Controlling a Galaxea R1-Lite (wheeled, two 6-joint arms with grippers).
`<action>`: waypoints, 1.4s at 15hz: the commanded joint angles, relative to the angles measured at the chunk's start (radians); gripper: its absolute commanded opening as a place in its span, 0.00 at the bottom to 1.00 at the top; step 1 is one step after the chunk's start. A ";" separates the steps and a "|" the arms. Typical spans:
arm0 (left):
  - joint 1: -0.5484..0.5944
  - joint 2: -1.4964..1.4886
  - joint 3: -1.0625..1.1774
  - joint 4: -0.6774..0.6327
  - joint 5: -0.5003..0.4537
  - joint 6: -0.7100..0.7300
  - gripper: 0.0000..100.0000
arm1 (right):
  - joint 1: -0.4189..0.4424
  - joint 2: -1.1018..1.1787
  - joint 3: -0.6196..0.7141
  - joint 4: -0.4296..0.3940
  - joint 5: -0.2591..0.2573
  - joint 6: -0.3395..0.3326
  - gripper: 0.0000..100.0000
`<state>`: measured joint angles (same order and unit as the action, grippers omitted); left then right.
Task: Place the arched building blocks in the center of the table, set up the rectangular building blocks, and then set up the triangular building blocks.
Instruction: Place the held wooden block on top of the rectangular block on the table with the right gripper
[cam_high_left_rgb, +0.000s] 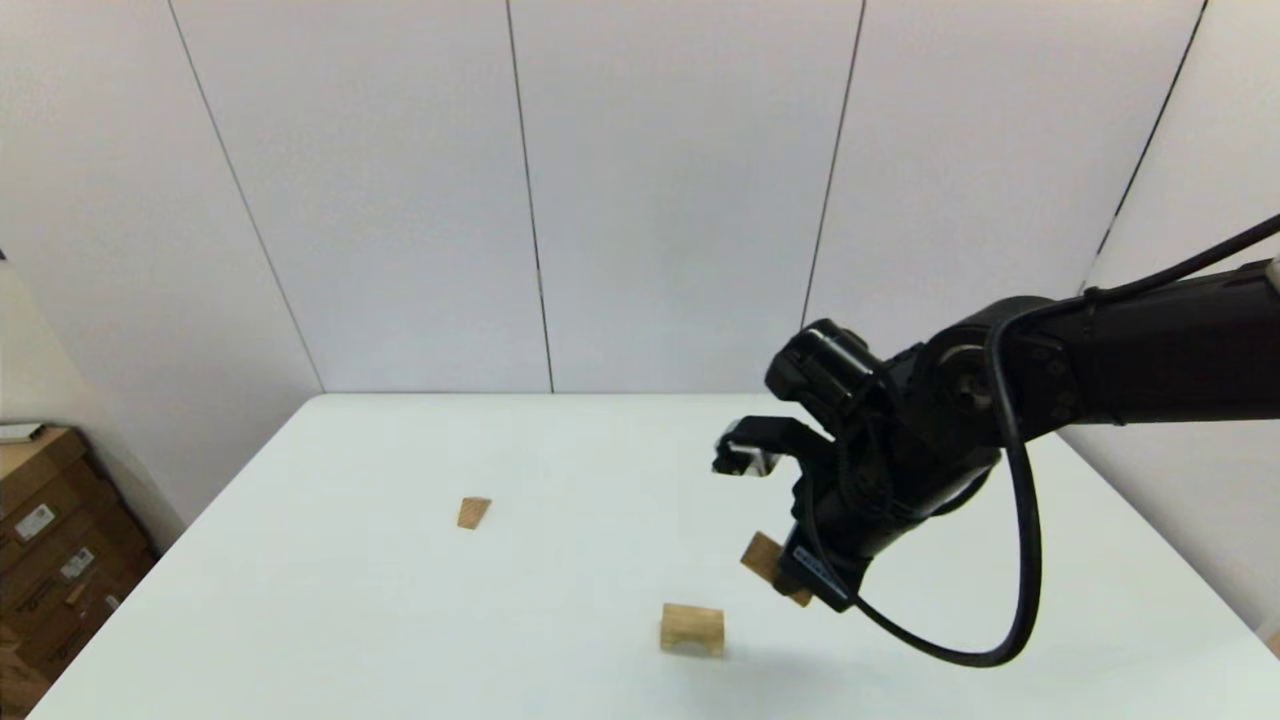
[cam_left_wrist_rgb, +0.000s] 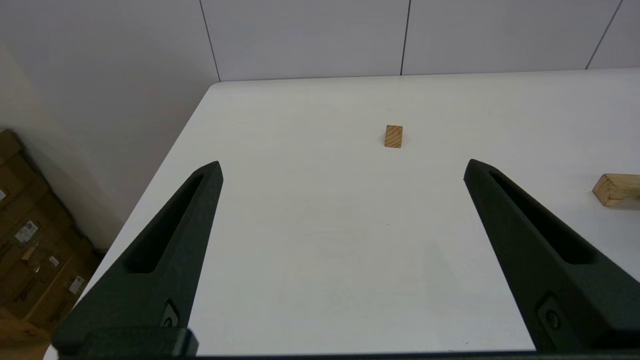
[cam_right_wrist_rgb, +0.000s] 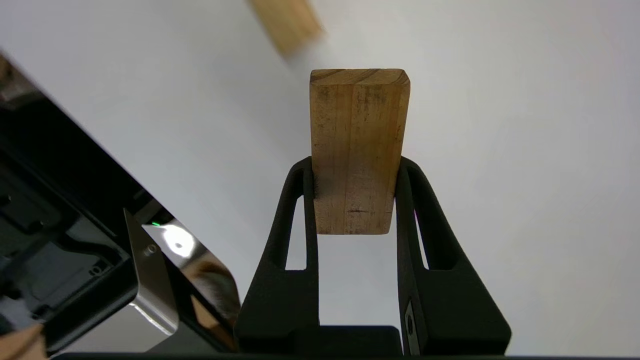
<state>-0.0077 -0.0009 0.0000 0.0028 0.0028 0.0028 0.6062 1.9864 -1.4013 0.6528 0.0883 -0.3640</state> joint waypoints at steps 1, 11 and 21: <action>0.000 0.001 0.000 0.000 0.000 0.000 1.00 | 0.103 0.097 -0.148 0.111 -0.002 -0.170 0.00; 0.000 0.001 0.000 0.000 0.000 0.000 1.00 | 0.193 0.289 -0.354 0.211 -0.036 -0.389 0.00; 0.000 0.001 0.000 0.000 0.000 0.000 1.00 | 0.164 0.351 -0.410 0.240 -0.039 -0.411 0.00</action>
<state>-0.0077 -0.0009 0.0000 0.0032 0.0028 0.0032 0.7836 2.3351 -1.8087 0.8798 0.0481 -0.7630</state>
